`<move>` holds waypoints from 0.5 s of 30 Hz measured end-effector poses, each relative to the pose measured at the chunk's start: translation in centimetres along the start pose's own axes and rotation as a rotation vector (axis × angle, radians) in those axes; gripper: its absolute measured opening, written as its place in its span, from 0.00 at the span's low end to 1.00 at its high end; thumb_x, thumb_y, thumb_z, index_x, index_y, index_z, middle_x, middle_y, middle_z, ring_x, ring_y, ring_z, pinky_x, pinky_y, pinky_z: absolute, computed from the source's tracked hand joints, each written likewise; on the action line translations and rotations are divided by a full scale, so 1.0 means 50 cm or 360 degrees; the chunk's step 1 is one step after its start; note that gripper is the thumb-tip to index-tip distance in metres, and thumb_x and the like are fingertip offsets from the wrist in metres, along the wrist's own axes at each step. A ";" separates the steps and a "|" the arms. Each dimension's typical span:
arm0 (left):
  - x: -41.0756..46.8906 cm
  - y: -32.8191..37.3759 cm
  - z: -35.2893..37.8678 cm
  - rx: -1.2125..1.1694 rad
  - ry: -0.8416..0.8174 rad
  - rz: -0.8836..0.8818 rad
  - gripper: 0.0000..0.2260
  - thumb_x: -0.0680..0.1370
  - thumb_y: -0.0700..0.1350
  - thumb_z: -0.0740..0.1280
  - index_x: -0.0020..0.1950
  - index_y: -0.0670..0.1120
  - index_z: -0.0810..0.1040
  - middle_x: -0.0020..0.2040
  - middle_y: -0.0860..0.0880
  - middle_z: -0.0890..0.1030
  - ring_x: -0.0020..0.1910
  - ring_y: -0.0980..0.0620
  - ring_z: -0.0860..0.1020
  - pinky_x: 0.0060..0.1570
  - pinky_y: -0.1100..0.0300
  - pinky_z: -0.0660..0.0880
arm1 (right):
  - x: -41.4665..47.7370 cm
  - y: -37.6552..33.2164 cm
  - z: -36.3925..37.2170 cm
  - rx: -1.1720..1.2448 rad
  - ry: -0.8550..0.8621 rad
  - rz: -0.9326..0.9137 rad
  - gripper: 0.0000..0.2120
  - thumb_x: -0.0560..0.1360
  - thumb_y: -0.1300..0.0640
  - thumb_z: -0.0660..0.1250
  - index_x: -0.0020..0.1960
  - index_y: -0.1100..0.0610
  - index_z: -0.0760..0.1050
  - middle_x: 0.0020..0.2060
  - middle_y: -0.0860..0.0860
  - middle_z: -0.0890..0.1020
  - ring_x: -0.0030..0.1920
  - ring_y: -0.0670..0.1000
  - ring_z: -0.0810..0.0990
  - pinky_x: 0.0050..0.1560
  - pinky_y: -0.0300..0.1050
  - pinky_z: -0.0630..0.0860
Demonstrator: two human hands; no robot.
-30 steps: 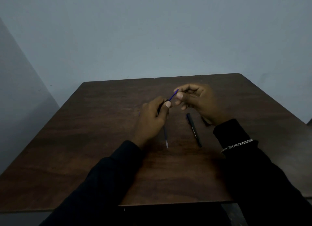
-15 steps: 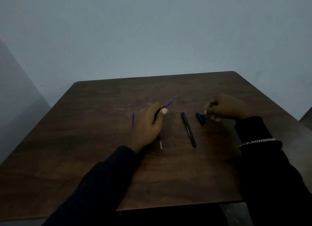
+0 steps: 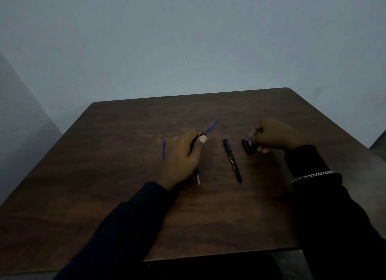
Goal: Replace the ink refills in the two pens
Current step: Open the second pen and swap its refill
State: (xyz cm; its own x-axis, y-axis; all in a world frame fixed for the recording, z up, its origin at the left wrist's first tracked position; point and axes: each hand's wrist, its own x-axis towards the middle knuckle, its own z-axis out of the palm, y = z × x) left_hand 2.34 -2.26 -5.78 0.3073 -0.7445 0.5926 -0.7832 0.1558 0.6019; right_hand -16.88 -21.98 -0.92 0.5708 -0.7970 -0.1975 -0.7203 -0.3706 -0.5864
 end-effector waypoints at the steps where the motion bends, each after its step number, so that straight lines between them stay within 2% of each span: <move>1: 0.000 0.000 0.000 -0.0010 -0.0004 -0.0003 0.16 0.86 0.50 0.61 0.42 0.44 0.76 0.33 0.47 0.77 0.32 0.50 0.76 0.35 0.48 0.71 | 0.002 -0.001 0.003 -0.0005 0.0006 0.0007 0.05 0.77 0.66 0.70 0.49 0.66 0.82 0.41 0.61 0.86 0.34 0.53 0.85 0.32 0.42 0.82; 5: 0.000 0.000 -0.002 -0.0013 -0.0003 -0.0003 0.16 0.86 0.49 0.61 0.42 0.43 0.76 0.33 0.46 0.78 0.32 0.48 0.76 0.36 0.48 0.71 | 0.006 -0.006 0.011 -0.0027 0.0063 0.0044 0.05 0.75 0.65 0.70 0.44 0.67 0.83 0.34 0.61 0.86 0.36 0.57 0.88 0.39 0.50 0.86; 8: 0.000 0.000 -0.002 -0.0015 -0.0017 -0.0018 0.16 0.87 0.49 0.61 0.43 0.42 0.76 0.33 0.46 0.78 0.33 0.48 0.76 0.35 0.48 0.71 | 0.002 -0.011 0.011 -0.0037 0.0075 0.0068 0.07 0.75 0.64 0.72 0.42 0.68 0.83 0.31 0.60 0.85 0.33 0.57 0.86 0.44 0.54 0.86; 12: -0.001 0.001 -0.001 -0.0014 -0.0020 -0.0015 0.17 0.86 0.50 0.60 0.43 0.42 0.76 0.34 0.46 0.78 0.33 0.49 0.76 0.36 0.48 0.71 | -0.004 -0.006 0.004 0.0069 0.0198 0.0095 0.08 0.73 0.64 0.74 0.40 0.70 0.83 0.30 0.60 0.85 0.32 0.57 0.85 0.43 0.53 0.86; 15: -0.003 0.003 -0.001 -0.0033 -0.0025 -0.0019 0.18 0.86 0.53 0.59 0.43 0.43 0.76 0.34 0.46 0.78 0.33 0.48 0.76 0.35 0.47 0.71 | -0.008 -0.005 -0.006 0.0357 0.0294 0.0084 0.09 0.73 0.65 0.73 0.40 0.71 0.82 0.28 0.58 0.82 0.29 0.54 0.81 0.35 0.46 0.81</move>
State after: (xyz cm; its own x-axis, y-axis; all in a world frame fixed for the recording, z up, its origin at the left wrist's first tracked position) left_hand 2.22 -2.10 -5.74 0.3077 -0.7567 0.5768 -0.7680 0.1604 0.6201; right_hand -17.03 -21.69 -0.46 0.4387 -0.8932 -0.0982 -0.6302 -0.2279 -0.7422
